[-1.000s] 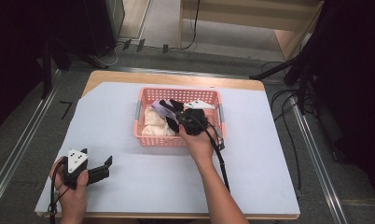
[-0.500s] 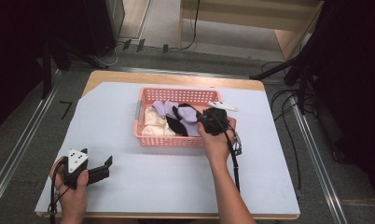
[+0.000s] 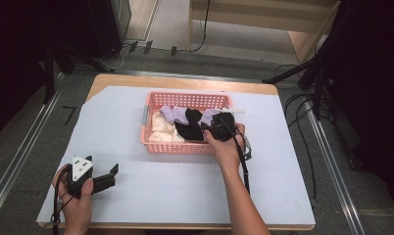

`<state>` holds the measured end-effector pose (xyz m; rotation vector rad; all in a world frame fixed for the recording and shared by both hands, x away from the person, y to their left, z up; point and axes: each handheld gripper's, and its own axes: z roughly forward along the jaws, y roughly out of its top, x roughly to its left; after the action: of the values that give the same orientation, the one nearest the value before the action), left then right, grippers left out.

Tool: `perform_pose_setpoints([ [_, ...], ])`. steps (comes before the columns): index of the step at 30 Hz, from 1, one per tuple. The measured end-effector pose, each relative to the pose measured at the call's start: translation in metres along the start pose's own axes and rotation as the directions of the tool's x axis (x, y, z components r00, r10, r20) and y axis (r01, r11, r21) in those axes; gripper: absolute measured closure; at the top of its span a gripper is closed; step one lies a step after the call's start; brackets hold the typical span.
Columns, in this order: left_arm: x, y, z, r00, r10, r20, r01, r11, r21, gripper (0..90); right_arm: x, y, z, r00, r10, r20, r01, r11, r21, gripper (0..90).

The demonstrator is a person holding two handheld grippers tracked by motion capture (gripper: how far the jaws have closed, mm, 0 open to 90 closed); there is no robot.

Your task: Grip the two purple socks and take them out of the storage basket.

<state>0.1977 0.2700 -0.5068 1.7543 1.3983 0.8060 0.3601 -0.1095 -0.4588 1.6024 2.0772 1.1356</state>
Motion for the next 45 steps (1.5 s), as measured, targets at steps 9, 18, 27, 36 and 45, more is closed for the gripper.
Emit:
perform_pose_setpoints([
  [9,0.000,0.000,0.000,1.0000,-0.003,0.000,0.003,1.0000,0.003,9.4,-0.002,0.000,0.010,0.9954,0.077,-0.056,-0.071,0.992,0.105,80.1],
  [18,0.000,0.000,0.001,1.0000,0.001,0.001,-0.001,0.9999,0.010,9.4,-0.003,-0.003,-0.008,0.9980,0.029,-0.056,-0.031,0.999,-0.039,90.0],
  [27,-0.001,0.001,0.001,1.0000,0.007,-0.001,-0.007,0.9999,0.013,9.4,-0.002,-0.003,-0.009,0.9969,0.025,-0.074,-0.028,0.999,-0.046,70.9],
  [36,-0.001,0.000,0.001,1.0000,0.003,0.001,-0.003,0.9999,0.012,9.4,-0.003,-0.004,0.013,0.9929,0.117,-0.021,-0.115,0.991,0.065,52.5],
  [45,0.000,0.000,0.001,1.0000,-0.001,0.005,0.001,0.9999,0.013,9.4,-0.001,-0.007,0.025,0.9946,0.096,-0.040,-0.091,0.990,0.111,82.5],
])
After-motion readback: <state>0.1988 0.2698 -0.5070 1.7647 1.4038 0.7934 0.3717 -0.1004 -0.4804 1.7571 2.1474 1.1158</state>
